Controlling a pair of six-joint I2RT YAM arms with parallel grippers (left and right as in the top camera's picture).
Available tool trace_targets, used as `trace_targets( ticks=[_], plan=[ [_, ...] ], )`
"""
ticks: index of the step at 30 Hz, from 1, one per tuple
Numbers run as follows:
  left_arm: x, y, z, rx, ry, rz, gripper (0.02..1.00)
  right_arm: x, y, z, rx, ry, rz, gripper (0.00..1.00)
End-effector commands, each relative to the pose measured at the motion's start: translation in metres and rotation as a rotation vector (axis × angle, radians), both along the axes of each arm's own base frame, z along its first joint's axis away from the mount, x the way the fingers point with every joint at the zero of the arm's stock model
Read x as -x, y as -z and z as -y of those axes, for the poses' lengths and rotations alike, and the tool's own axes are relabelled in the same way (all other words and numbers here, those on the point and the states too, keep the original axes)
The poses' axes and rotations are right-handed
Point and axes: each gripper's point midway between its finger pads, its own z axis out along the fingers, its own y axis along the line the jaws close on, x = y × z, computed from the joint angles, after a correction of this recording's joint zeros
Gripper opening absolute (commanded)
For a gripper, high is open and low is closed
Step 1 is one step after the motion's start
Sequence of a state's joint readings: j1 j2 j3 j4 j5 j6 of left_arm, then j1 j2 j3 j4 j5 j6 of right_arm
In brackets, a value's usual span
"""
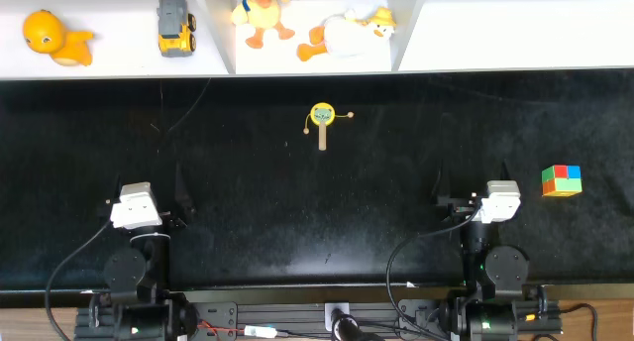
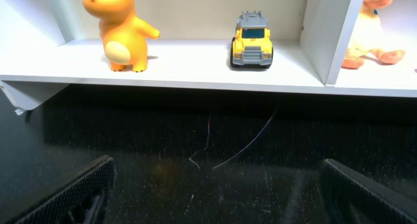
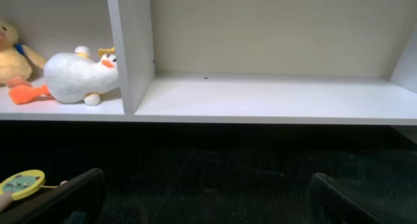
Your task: Store Toys
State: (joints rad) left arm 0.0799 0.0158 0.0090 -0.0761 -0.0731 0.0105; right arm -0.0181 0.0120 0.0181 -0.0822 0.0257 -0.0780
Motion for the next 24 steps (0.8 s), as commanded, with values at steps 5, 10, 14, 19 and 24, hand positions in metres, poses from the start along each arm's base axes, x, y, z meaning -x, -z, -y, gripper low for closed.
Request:
trace_targets(
  ticks=[5,10,14,19,24],
  plan=[
    [0.0,-0.001,0.003,-0.021,0.018,0.004,0.996,-0.002,0.01,-0.011,0.029,-0.037,-0.031,0.993],
    [0.0,-0.001,0.003,-0.021,0.018,0.004,0.998,-0.005,0.029,-0.018,0.092,-0.045,-0.149,0.993],
    [0.0,-0.001,0.003,-0.021,0.018,0.004,0.998,-0.002,0.052,-0.04,0.026,-0.125,-0.353,0.996],
    [0.0,-0.001,0.003,-0.021,0.018,0.004,0.998,-0.005,0.052,-0.069,-0.072,-0.177,-0.565,0.996],
    [0.0,-0.001,0.003,-0.021,0.018,0.004,0.998,-0.011,0.066,-0.105,-0.057,-0.222,-0.808,0.996]
  ],
)
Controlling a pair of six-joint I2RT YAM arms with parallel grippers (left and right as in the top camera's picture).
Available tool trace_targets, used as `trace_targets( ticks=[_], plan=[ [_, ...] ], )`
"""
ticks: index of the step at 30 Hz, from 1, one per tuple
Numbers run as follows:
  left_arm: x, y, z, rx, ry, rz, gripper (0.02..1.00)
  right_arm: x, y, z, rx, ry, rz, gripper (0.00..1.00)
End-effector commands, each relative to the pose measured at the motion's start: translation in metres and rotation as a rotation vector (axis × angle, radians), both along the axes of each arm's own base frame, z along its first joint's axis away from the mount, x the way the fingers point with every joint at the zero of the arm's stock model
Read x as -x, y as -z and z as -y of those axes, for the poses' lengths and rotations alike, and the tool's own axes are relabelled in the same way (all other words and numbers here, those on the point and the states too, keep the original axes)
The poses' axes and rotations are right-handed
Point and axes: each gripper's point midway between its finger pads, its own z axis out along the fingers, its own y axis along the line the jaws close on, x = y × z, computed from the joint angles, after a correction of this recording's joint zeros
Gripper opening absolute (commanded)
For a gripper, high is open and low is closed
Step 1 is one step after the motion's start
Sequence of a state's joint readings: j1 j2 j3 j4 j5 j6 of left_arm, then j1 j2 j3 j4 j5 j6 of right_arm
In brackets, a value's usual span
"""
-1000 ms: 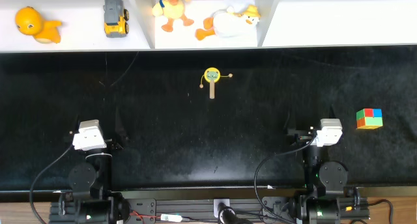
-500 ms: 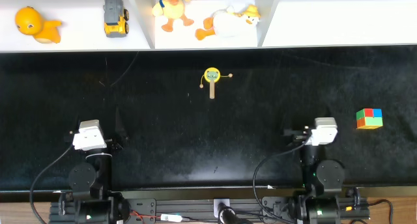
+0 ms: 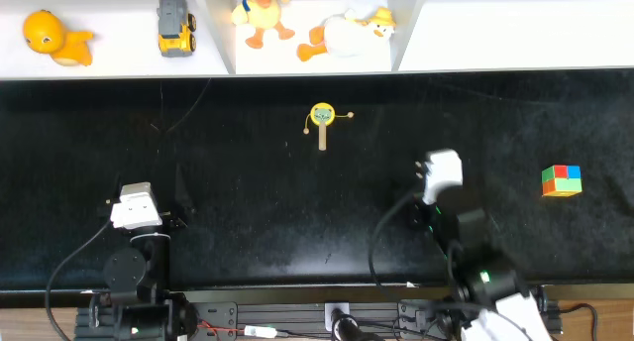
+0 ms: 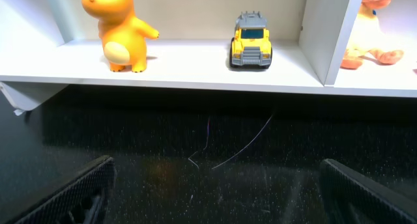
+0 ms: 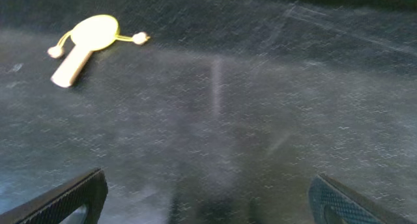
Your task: Store Toys
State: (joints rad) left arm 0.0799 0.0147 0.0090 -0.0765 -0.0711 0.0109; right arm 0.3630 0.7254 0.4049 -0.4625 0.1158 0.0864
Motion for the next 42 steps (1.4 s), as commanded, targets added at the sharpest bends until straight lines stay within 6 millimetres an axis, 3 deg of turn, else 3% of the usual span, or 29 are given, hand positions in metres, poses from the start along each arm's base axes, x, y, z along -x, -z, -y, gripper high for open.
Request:
trace_targets(
  ticks=[1,9,17,23,27,31,33,36,40,42],
  plan=[
    [0.0,-0.001,0.003,-0.021,0.016,0.004,0.998,-0.013,0.001,-0.033,-0.051,0.012,-0.139,0.996],
    [0.0,-0.001,0.003,-0.021,0.016,0.004,0.998,-0.05,0.013,-0.109,-0.05,-0.039,-0.251,0.993],
    [0.0,-0.001,0.003,-0.021,0.016,0.004,0.998,-0.088,0.032,-0.149,-0.031,0.037,-0.192,0.996],
    [0.0,-0.001,0.003,-0.021,0.016,0.004,0.998,-0.096,0.052,-0.161,-0.012,0.062,-0.235,0.998],
    [0.0,-0.001,0.003,-0.021,0.016,0.004,0.998,-0.097,0.058,-0.161,-0.012,0.077,-0.249,0.893],
    [0.0,-0.001,0.003,-0.021,0.016,0.004,0.998,-0.098,0.063,-0.158,-0.001,0.101,-0.251,0.875],
    [0.0,-0.001,0.003,-0.021,0.016,0.004,0.998,-0.097,0.068,-0.158,0.006,0.101,-0.26,0.814],
    [0.0,-0.001,0.003,-0.021,0.016,0.004,0.998,-0.095,0.076,-0.157,0.019,0.101,-0.278,0.641],
    [0.0,-0.001,0.003,-0.021,0.016,0.004,0.998,-0.094,0.083,-0.156,0.012,0.126,-0.296,0.549],
    [0.0,-0.001,0.003,-0.021,0.016,0.004,0.998,-0.094,0.084,-0.156,0.012,0.129,-0.297,0.446]
  ],
)
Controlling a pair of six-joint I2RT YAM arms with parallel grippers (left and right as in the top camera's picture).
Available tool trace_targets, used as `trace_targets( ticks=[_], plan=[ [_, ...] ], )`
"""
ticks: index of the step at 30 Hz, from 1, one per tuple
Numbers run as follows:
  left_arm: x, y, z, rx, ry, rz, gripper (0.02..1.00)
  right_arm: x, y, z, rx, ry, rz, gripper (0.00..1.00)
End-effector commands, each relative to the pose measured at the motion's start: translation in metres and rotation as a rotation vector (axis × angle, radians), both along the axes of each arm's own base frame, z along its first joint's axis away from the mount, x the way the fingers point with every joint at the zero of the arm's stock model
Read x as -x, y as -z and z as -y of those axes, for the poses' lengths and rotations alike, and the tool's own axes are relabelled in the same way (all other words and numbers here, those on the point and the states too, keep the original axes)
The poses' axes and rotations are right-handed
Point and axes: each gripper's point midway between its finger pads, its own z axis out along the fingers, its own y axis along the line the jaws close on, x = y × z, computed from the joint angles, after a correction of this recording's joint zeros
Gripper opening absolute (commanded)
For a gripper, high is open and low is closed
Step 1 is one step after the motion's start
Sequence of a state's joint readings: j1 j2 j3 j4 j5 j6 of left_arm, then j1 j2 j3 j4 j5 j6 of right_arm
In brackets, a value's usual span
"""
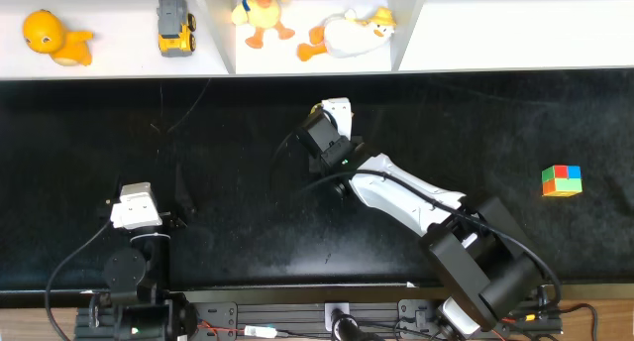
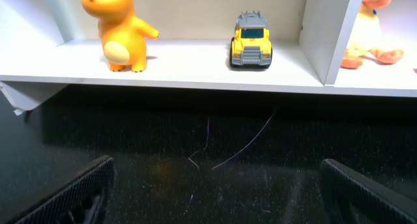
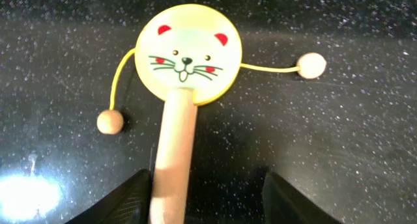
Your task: Store Toys
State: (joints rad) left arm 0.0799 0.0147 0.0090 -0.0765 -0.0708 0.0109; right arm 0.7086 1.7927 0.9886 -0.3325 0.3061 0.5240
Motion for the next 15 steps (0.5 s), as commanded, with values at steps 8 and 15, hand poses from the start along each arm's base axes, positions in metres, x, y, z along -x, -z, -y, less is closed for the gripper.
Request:
trace_targets(
  ticks=[8,15],
  plan=[
    [0.0,-0.001,0.003,-0.021,0.016,0.004,0.998,-0.002,-0.014,0.005,-0.026,0.037,0.006,0.088],
    [0.0,-0.001,0.003,-0.021,0.016,0.004,0.998,0.039,-0.041,0.073,-0.009,0.12,-0.026,0.045]
  ],
)
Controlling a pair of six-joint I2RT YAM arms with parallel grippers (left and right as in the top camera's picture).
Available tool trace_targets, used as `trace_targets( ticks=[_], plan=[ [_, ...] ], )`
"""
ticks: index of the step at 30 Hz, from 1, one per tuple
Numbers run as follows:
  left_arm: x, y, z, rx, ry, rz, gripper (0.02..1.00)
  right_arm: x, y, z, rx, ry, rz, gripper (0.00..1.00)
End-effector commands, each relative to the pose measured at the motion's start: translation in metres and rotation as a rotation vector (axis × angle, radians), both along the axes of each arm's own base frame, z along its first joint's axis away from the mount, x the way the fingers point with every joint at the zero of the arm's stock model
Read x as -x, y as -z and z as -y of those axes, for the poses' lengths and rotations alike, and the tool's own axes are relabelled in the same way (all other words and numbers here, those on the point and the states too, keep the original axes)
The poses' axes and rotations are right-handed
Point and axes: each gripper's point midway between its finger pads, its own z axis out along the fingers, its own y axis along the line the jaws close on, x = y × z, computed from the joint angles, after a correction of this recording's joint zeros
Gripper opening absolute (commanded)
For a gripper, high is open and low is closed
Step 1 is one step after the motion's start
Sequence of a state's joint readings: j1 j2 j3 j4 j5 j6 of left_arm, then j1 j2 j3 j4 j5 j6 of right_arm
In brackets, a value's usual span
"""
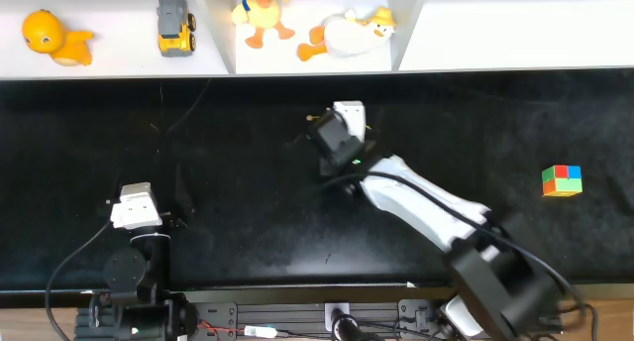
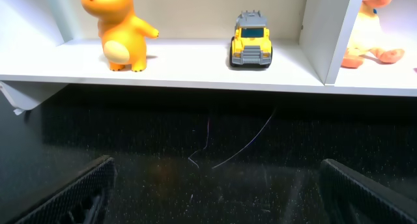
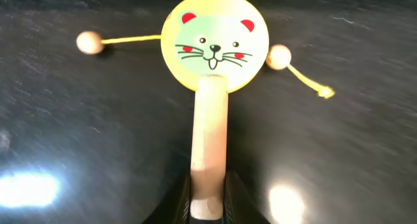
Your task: Store Toys
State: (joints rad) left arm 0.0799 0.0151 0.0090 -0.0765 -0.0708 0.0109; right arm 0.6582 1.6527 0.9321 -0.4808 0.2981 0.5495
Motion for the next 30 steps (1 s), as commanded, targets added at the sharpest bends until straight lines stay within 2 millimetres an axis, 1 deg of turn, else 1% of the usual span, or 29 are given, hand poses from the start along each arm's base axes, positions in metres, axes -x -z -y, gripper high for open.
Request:
trace_targets(
  ticks=[1,5,8,10,12,13,15,17,21,25,27,30],
  plan=[
    [0.0,-0.001,0.003,-0.021,0.016,0.004,0.998,0.027,-0.025,0.046,-0.031,0.075,0.028,0.042],
    [0.0,-0.001,0.003,-0.021,0.016,0.004,0.998,0.061,-0.026,0.096,-0.026,0.168,0.019,0.045],
    [0.0,-0.001,0.003,-0.021,0.016,0.004,0.998,0.078,-0.03,0.136,0.012,0.263,0.013,0.045],
    [0.0,-0.001,0.003,-0.021,0.016,0.004,0.998,0.081,-0.041,0.16,0.051,0.296,0.032,0.042],
    [0.0,-0.001,0.003,-0.021,0.015,0.004,0.998,0.076,-0.052,0.176,0.092,0.273,0.059,0.042],
    [0.0,-0.001,0.003,-0.021,0.016,0.004,0.998,0.072,-0.057,0.184,0.108,0.273,0.069,0.042],
    [0.0,-0.001,0.003,-0.021,0.016,0.004,0.998,0.061,-0.064,0.193,0.13,0.248,0.064,0.042],
    [0.0,-0.001,0.003,-0.021,0.016,0.004,0.998,0.047,-0.07,0.196,0.153,0.177,0.04,0.042],
    [0.0,-0.001,0.003,-0.021,0.016,0.004,0.996,0.006,-0.091,0.194,0.208,0.056,0.04,0.045],
    [0.0,-0.001,0.003,-0.021,0.016,0.004,0.998,-0.043,-0.114,0.188,0.224,0.022,0.098,0.042],
    [0.0,-0.001,0.003,-0.021,0.016,0.004,0.998,-0.064,-0.12,0.185,0.217,0.022,0.125,0.042],
    [0.0,-0.001,0.003,-0.021,0.016,0.004,0.998,-0.092,-0.122,0.175,0.179,0.004,0.162,0.042]
  ],
)
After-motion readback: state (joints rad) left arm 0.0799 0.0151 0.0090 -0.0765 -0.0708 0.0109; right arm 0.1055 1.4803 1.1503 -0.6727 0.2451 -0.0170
